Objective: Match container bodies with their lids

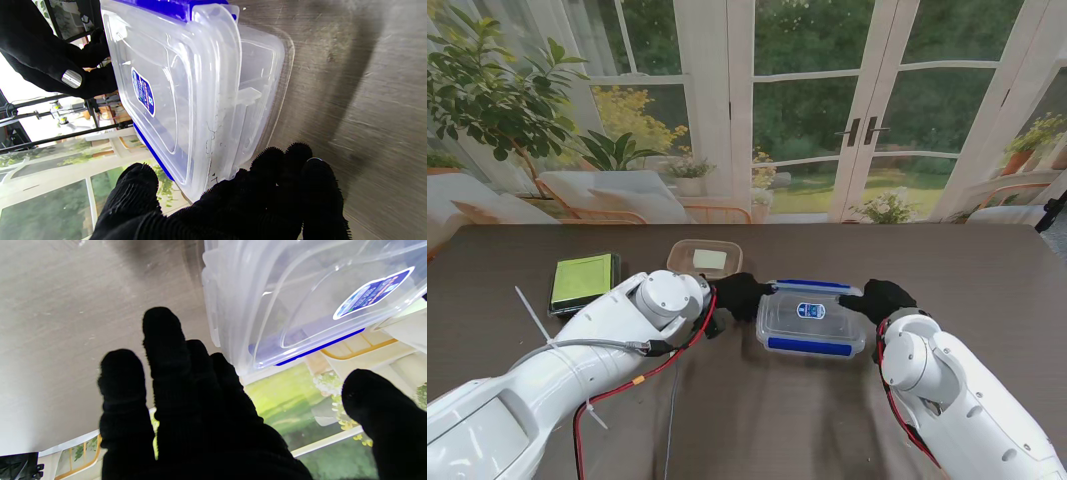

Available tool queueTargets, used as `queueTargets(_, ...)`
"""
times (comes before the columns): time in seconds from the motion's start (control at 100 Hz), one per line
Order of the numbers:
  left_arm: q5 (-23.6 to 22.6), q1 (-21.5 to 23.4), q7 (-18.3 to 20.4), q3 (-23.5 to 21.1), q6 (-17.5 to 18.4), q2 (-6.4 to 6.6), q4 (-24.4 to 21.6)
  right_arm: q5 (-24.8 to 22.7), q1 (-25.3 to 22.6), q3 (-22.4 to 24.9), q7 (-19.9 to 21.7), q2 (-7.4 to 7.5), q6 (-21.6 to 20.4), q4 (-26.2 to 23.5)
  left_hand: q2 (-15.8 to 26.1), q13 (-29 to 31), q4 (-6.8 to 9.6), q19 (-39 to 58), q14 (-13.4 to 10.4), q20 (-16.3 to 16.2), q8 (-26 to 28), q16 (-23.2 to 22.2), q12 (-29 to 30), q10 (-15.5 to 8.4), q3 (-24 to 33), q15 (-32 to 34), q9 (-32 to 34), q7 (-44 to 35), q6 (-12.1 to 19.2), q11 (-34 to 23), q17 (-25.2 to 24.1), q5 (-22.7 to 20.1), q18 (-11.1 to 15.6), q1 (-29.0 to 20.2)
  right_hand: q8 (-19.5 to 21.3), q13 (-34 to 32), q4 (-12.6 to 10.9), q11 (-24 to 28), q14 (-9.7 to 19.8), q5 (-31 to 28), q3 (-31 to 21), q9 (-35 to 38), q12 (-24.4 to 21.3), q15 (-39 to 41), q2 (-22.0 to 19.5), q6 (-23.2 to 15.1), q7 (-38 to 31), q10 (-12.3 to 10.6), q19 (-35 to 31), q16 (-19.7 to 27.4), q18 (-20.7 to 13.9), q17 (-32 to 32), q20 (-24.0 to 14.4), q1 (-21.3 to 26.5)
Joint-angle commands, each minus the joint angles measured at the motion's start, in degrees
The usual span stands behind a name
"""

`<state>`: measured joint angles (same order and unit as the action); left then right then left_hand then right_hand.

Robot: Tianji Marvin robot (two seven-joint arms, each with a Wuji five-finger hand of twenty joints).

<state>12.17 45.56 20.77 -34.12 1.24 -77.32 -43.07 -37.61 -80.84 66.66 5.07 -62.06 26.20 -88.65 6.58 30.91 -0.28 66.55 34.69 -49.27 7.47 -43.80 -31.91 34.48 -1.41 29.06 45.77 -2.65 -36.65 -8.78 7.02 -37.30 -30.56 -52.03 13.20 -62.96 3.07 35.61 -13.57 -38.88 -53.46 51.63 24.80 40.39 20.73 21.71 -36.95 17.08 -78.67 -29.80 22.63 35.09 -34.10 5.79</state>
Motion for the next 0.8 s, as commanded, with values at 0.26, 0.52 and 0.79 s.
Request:
queueTargets(0.26, 0.1, -1.9, 2.3, 0.9, 1.9, -3.91, 2.6, 1.2, 5.5, -3.4, -1.3, -1.69, -2.7, 6.2, -1.0, -0.8, -0.47, -1.9, -0.4, 0.3, 0.7, -0.1, 0.1, -3.2, 0.0, 0.3, -2.8, -1.6, 6.3, -0.1, -1.5, 0.5, 4.6, -0.8, 0.3, 1.1, 0.7, -0.4, -0.3, 0.6, -5.0, -2.0, 0.2, -0.3, 1.3, -14.7, -1.9, -7.1, 1.2, 0.3, 0.3, -3.5, -1.0, 0.0)
queueTargets(0.52, -0.2, -1.7, 2.6, 1.1, 0.7, -3.32, 1.5, 2.3, 8.8, -5.7, -3.7, -2.46, -3.3, 10.9, -0.9, -1.2, -0.48, -2.0, -0.5, 0.2, 0.9, -0.1, 0.1, -3.3, 0.0, 0.3, -3.3, -1.2, 7.2, 0.0, -1.6, 2.2, 4.9, -0.5, 0.5, 1.8, 0.8, -0.1, -0.2, 1.7, -5.3, -2.8, 0.1, -0.1, 1.3, -15.4, -2.1, -7.3, 1.4, 0.2, 0.0, -4.3, -1.2, 0.1)
queueTargets(0.79, -2.4, 0.4, 2.0, 1.0, -2.7, -0.20, -4.0, 0.3, 9.3, -6.3, -3.9, -2.24, -3.0, 12.1, -1.1, -1.8, -0.49, -2.2, -0.7, 0.2, 0.9, 0.2, 0.2, -3.2, -0.1, -0.2, -4.2, -0.6, 6.0, 0.2, -1.9, 3.9, 4.9, 0.1, 0.3, 3.1, 0.9, -0.2, -0.4, 7.3, -4.6, -5.2, 0.0, -0.1, 1.2, -17.2, -1.0, -7.7, 1.9, 0.1, 0.1, -5.4, -1.3, -0.3)
